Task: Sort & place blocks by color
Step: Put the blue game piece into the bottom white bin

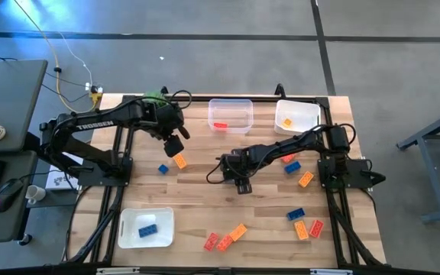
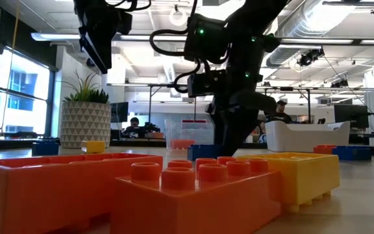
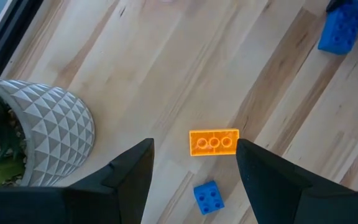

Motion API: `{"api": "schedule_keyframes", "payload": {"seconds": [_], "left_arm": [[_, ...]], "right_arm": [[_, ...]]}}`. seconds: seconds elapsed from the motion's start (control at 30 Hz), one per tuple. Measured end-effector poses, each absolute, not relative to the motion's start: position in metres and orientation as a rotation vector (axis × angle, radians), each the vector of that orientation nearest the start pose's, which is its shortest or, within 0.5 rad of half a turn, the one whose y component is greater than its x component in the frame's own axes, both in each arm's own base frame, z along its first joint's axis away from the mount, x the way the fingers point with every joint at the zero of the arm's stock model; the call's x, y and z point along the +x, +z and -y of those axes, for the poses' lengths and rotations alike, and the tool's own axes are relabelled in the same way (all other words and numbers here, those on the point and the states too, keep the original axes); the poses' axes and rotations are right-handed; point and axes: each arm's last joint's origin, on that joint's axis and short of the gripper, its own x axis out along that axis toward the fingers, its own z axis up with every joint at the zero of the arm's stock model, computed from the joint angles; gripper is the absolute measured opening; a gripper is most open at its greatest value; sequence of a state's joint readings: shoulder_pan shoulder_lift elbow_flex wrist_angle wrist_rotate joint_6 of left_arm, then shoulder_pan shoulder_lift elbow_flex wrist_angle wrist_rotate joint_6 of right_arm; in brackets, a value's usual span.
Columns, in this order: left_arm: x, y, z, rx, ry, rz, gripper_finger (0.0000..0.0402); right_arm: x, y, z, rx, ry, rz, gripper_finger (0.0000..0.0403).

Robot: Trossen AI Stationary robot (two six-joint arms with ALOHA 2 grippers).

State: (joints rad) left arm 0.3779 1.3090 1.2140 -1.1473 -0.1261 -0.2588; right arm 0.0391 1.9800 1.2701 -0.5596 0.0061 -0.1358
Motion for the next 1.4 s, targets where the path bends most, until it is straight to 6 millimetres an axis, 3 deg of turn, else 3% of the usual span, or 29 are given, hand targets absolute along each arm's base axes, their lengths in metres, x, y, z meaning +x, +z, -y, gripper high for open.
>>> {"api": "schedule_keyframes", "payload": {"seconds": [0.27,0.53,1.0,1.23,1.4], "left_arm": [[0.215,0.304,-0.089,-0.377,0.598,-1.184,0.0216],[0.216,0.304,-0.088,-0.387,0.542,-1.186,0.0216],[0.231,0.312,-0.098,-0.59,0.436,-0.951,0.0216],[0.229,0.314,-0.108,-0.687,0.472,-0.897,0.0216],[0.233,0.318,-0.11,-0.736,0.355,-0.834,0.0216]], "right_arm": [[0.38,0.139,-0.015,-0.111,0.092,-1.25,0.0115],[0.38,0.145,-0.014,-0.037,0.012,-1.265,0.0115],[0.414,0.232,-0.009,-0.271,-0.106,-1.127,0.0115],[0.421,0.272,-0.006,-0.386,-0.18,-1.074,0.0115],[0.424,0.293,-0.005,-0.439,-0.237,-1.019,0.0115]]}}
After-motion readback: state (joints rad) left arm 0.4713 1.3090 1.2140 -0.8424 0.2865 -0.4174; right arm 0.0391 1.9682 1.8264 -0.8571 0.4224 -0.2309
